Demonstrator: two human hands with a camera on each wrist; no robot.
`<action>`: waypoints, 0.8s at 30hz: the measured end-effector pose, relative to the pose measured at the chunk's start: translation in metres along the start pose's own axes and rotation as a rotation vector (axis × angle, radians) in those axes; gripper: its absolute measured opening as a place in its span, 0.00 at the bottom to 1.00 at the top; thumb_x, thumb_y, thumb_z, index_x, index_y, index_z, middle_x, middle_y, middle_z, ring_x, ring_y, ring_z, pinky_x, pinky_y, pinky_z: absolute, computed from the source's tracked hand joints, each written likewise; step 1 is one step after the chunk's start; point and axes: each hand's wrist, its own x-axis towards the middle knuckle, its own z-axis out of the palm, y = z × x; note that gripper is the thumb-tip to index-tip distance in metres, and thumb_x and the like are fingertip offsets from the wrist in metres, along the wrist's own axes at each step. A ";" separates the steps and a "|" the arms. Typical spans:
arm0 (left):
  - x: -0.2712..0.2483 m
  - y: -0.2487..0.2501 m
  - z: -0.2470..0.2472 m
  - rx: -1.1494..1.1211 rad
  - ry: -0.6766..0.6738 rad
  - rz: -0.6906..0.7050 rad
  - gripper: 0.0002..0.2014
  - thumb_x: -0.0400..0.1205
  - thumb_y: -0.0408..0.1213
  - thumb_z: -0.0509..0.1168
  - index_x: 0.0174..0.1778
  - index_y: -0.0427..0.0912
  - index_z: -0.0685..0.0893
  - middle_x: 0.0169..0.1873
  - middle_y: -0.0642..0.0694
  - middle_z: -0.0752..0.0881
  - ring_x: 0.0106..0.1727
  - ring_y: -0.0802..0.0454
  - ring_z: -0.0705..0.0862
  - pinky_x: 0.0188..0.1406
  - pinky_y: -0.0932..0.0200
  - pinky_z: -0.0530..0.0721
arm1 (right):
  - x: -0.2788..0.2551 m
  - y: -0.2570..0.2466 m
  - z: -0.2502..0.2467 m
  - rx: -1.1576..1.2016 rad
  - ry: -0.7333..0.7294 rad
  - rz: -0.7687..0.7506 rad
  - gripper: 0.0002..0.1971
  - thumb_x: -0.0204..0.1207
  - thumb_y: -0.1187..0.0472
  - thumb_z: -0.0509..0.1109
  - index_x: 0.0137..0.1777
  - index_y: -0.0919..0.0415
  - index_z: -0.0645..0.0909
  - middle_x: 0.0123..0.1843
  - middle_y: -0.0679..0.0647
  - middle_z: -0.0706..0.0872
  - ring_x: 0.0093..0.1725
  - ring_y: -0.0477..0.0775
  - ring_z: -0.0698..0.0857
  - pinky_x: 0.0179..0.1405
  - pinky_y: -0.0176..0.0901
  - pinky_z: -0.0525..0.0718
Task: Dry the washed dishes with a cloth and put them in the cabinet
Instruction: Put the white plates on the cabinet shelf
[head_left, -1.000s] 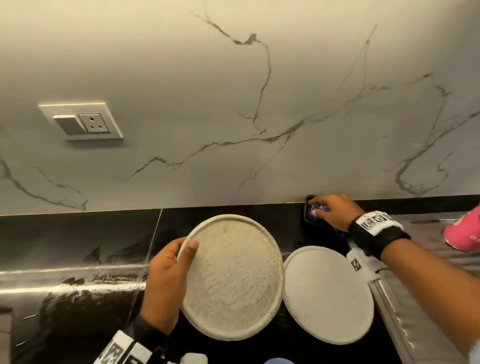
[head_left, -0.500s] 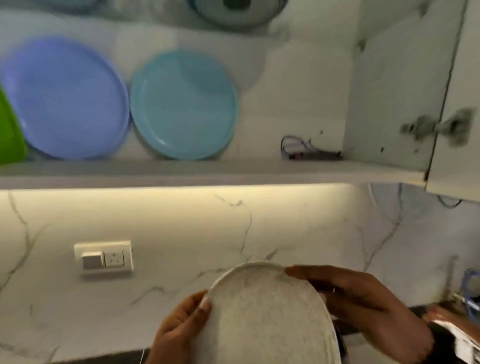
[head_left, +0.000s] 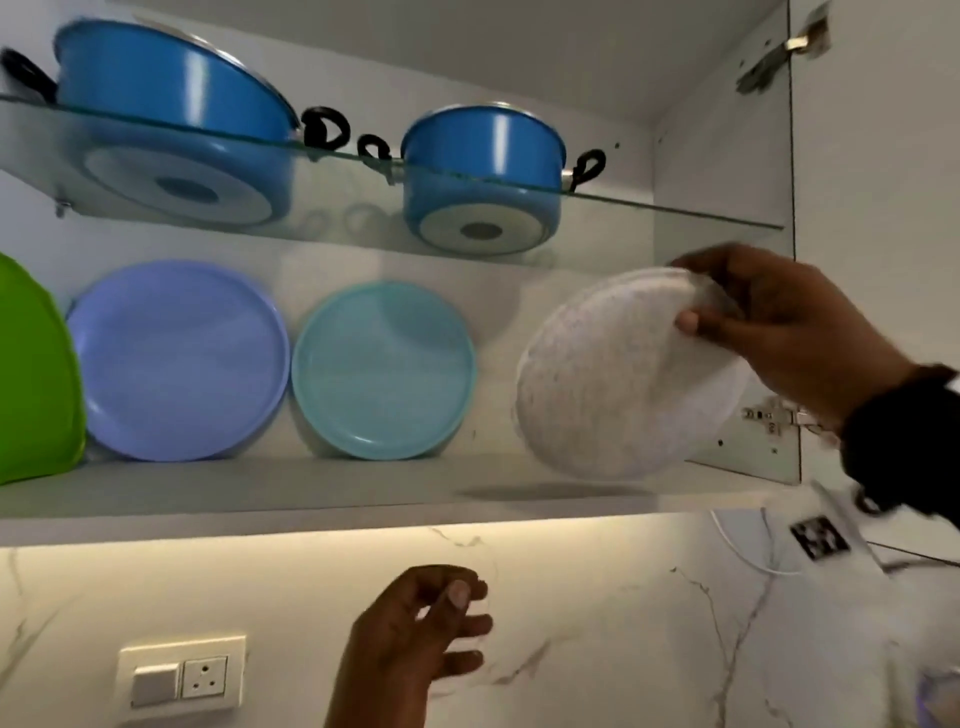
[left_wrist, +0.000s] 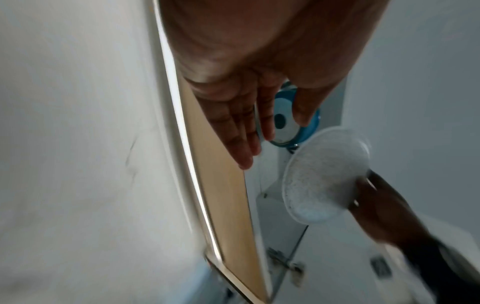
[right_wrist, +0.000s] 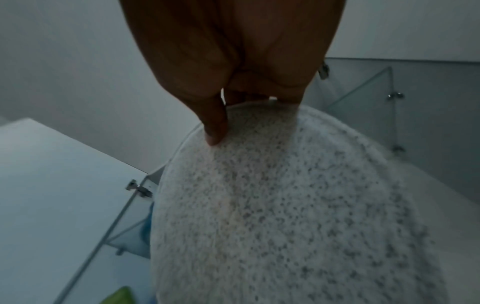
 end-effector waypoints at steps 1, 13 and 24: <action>0.004 0.000 0.000 0.187 0.048 0.190 0.24 0.61 0.63 0.77 0.47 0.53 0.92 0.44 0.51 0.94 0.48 0.47 0.94 0.40 0.60 0.91 | 0.019 0.009 0.003 -0.062 0.035 0.014 0.16 0.78 0.61 0.76 0.63 0.46 0.83 0.57 0.49 0.88 0.58 0.55 0.86 0.61 0.59 0.84; 0.084 -0.043 0.017 1.627 0.102 0.822 0.39 0.74 0.62 0.59 0.80 0.46 0.72 0.77 0.42 0.80 0.80 0.41 0.69 0.79 0.32 0.57 | 0.170 0.161 0.128 -0.437 -0.284 0.214 0.21 0.75 0.67 0.76 0.68 0.55 0.85 0.72 0.58 0.83 0.72 0.60 0.79 0.67 0.41 0.73; 0.089 -0.061 0.020 1.702 0.293 0.855 0.37 0.71 0.62 0.62 0.75 0.50 0.76 0.70 0.46 0.86 0.76 0.44 0.74 0.78 0.34 0.56 | 0.199 0.223 0.187 -0.358 -0.307 0.237 0.18 0.72 0.64 0.80 0.62 0.56 0.85 0.63 0.57 0.83 0.58 0.57 0.82 0.49 0.39 0.72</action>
